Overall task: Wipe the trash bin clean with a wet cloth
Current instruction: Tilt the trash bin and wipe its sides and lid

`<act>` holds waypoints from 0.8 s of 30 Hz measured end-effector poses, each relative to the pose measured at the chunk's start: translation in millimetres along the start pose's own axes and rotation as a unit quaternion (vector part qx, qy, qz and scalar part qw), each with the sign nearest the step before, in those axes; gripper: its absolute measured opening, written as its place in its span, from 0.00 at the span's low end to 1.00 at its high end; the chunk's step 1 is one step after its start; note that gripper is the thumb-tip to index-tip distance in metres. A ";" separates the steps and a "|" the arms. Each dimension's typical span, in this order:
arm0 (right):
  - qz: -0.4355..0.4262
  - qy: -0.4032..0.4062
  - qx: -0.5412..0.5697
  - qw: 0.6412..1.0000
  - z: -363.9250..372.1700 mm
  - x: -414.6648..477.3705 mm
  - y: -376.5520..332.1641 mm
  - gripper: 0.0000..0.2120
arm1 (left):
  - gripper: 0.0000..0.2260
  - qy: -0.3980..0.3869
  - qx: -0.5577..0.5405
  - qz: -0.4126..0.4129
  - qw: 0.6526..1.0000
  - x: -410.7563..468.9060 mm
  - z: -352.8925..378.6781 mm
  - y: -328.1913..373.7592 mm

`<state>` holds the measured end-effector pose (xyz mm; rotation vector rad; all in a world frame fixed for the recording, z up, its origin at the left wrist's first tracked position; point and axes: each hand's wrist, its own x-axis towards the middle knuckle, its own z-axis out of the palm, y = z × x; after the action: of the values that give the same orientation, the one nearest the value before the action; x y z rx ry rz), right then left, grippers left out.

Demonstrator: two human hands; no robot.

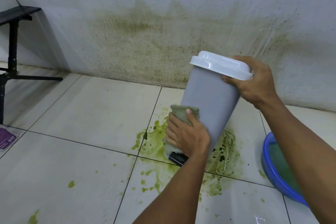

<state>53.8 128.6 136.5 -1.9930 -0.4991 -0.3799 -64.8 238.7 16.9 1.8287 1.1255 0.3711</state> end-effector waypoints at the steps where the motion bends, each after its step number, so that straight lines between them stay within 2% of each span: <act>1: 0.003 0.006 -0.002 1.000 1.0 -1.6 -0.5 0.27 | 0.34 -0.002 -0.007 -0.053 0.999 10.4 -1.8 4.5; 3: 0.004 0.013 -0.005 1.000 2.4 -5.3 -3.3 0.27 | 0.34 -0.039 -0.014 -0.136 0.990 31.7 -11.1 5.3; 5: -0.003 0.012 -0.007 1.000 3.7 -10.0 -6.6 0.27 | 0.32 -0.116 -0.062 -0.216 0.967 47.7 -26.0 -1.6; 7: -0.009 0.006 -0.007 1.000 5.3 -13.8 -10.4 0.26 | 0.28 -0.164 -0.106 -0.259 0.946 49.9 -35.8 -9.3; 11: -0.012 0.000 -0.004 1.000 1.2 -15.7 -11.5 0.26 | 0.35 -0.133 -0.044 -0.227 0.964 27.6 -27.7 -6.0; 14: -0.017 -0.008 -0.011 1.000 -0.2 -16.7 -9.6 0.26 | 0.34 -0.123 -0.061 -0.222 0.965 27.9 -24.4 -8.7; 15: -0.017 -0.009 -0.009 1.000 0.2 -17.8 -10.1 0.26 | 0.31 -0.126 -0.088 -0.237 0.959 33.4 -26.8 -15.3; 18: -0.019 -0.010 -0.006 1.000 0.7 -21.3 -12.2 0.26 | 0.16 -0.208 -0.177 -0.297 0.915 50.1 -33.7 -30.9; 20: -0.022 -0.009 -0.002 1.000 0.7 -20.9 -12.9 0.26 | 0.13 -0.222 -0.193 -0.306 0.906 56.7 -33.5 -35.2; 22: -0.019 -0.008 -0.004 1.000 0.3 -18.8 -13.1 0.26 | 0.16 -0.214 -0.185 -0.296 0.912 52.1 -31.6 -28.5; 24: -0.019 -0.010 -0.007 1.000 0.8 -16.6 -12.0 0.25 | 0.22 -0.178 -0.166 -0.248 0.938 37.5 -32.5 -10.7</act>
<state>33.5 131.2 137.6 -2.0046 -0.5493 -0.3896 -71.6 289.0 17.7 1.2011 1.1393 -0.0664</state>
